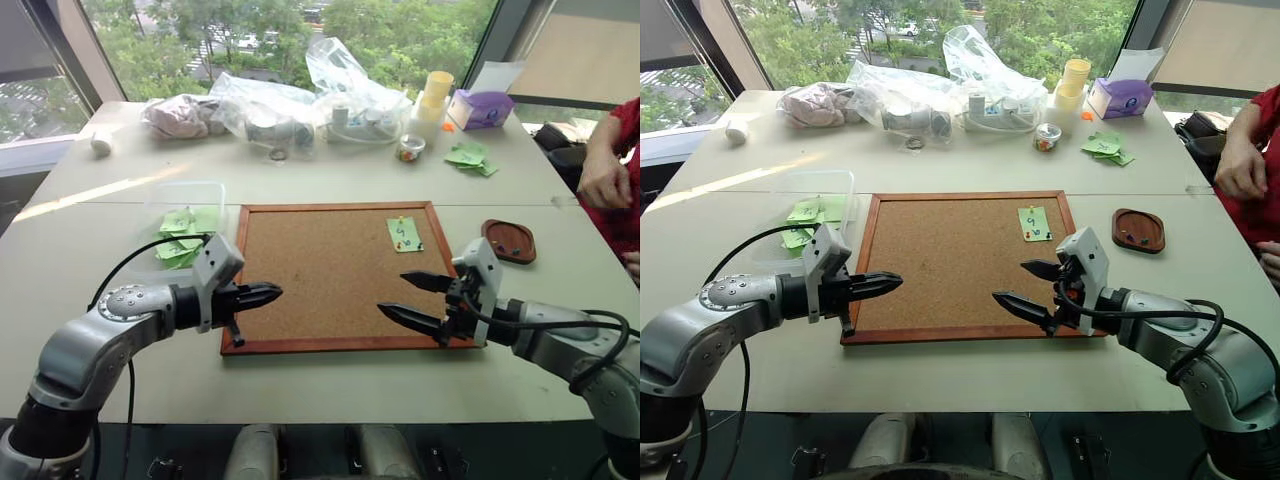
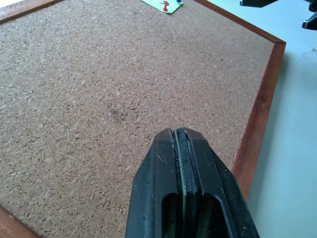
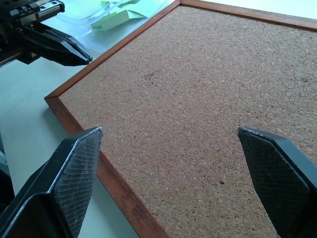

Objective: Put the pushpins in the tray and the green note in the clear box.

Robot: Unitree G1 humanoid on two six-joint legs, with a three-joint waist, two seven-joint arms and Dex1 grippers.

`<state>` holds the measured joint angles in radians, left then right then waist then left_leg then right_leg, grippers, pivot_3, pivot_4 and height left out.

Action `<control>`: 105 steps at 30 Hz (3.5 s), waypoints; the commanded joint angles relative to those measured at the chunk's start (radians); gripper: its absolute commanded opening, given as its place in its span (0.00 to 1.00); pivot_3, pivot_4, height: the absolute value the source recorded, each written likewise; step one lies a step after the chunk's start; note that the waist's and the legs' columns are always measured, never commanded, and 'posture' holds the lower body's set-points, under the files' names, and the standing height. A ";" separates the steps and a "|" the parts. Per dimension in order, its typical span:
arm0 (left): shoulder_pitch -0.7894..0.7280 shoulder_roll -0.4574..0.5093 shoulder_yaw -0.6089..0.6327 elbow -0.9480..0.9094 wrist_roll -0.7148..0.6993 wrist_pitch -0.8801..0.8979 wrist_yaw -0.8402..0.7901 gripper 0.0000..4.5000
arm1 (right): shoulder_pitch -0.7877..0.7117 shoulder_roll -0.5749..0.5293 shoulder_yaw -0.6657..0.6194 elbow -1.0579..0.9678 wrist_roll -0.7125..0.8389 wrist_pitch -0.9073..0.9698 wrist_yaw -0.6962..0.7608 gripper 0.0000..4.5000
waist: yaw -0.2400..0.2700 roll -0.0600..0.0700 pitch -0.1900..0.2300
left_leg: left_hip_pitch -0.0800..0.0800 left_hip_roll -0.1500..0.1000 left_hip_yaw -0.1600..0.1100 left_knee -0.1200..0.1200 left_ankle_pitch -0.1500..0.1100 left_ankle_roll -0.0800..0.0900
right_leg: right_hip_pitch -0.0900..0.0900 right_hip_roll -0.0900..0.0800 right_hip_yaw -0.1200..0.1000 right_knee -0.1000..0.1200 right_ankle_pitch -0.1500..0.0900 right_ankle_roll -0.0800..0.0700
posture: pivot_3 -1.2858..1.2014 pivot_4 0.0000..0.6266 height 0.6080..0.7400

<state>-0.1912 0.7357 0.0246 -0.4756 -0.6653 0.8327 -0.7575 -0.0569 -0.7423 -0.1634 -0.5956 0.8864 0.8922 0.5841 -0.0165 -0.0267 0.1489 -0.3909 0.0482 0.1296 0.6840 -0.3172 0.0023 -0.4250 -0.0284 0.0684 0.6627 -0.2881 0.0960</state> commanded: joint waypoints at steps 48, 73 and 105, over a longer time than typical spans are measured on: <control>-0.363 -0.173 -0.437 0.426 0.479 -0.205 -0.131 0.00 | -0.550 0.197 0.190 0.874 -0.575 -0.466 -0.005 1.00 | 0.002 0.001 0.000 | -0.001 -0.001 0.003 0.001 0.003 -0.005 | -0.001 0.001 0.001 0.001 0.000 0.001 | 0.52 0.24 0.99; -0.302 -0.189 -0.422 0.387 0.518 -0.183 -0.125 0.00 | -0.735 0.288 0.145 1.294 -0.682 -0.646 0.080 0.16 | -0.004 0.004 -0.002 | 0.000 0.000 0.003 0.001 0.003 -0.005 | -0.001 0.000 0.001 0.002 0.000 0.001 | 0.52 0.24 0.99; -0.285 -0.207 -0.439 0.375 0.522 -0.129 -0.135 0.00 | -0.720 0.304 0.022 1.268 -0.650 -0.750 0.035 0.00 | -0.003 0.006 -0.003 | 0.001 0.000 0.003 0.001 0.003 -0.005 | 0.000 0.000 0.001 0.002 0.001 0.001 | 0.52 0.24 0.99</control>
<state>-0.5154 0.5352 -0.3621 -0.1206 -0.1473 0.6643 -0.8712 -0.7501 -0.4286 -0.1159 0.7171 0.2194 0.1638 0.6234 -0.0195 -0.0204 0.1464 -0.3898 0.0478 0.1331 0.6854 -0.3138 -0.0031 -0.4249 -0.0284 0.0693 0.6650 -0.2876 0.0970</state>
